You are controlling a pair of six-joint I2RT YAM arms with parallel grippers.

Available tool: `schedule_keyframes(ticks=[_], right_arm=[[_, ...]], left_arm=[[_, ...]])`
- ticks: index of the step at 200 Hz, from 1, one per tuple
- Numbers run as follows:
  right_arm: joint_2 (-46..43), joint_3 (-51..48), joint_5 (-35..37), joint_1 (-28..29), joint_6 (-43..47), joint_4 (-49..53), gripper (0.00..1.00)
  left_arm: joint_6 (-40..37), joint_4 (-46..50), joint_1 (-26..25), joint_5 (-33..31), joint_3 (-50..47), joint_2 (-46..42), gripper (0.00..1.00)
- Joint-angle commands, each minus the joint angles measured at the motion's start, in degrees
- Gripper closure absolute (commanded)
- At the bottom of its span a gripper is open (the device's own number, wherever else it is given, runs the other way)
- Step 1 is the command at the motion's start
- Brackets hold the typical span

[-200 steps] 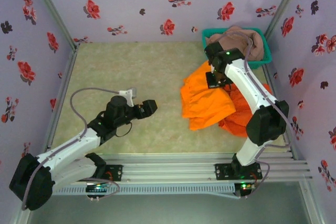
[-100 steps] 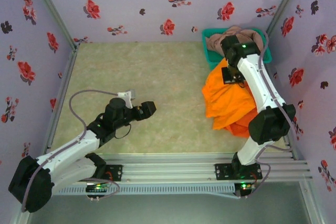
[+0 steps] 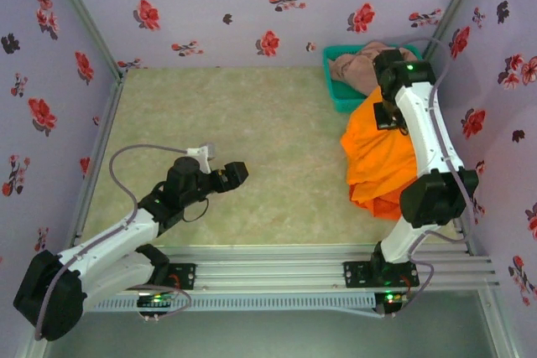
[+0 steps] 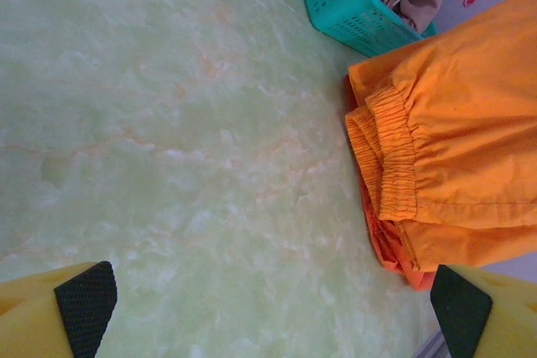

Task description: Fold and stack the shorts

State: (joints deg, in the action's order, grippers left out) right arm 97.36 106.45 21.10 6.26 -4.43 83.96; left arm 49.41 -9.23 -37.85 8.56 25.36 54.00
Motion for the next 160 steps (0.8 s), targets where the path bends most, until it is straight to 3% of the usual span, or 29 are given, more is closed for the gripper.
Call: schedule_keyframes(ticks=[1, 160], right_arm=[[0.9, 1.7, 3.2, -1.8, 2.0, 0.0, 1.0], [6.7, -6.8, 13.6, -11.1, 3.1, -10.5, 0.96]], left_arm=[[0.4, -0.8, 0.6, -0.4, -0.4, -0.8, 0.01], [0.6, -1.0, 0.7, 0.0, -0.4, -0.9, 0.01]])
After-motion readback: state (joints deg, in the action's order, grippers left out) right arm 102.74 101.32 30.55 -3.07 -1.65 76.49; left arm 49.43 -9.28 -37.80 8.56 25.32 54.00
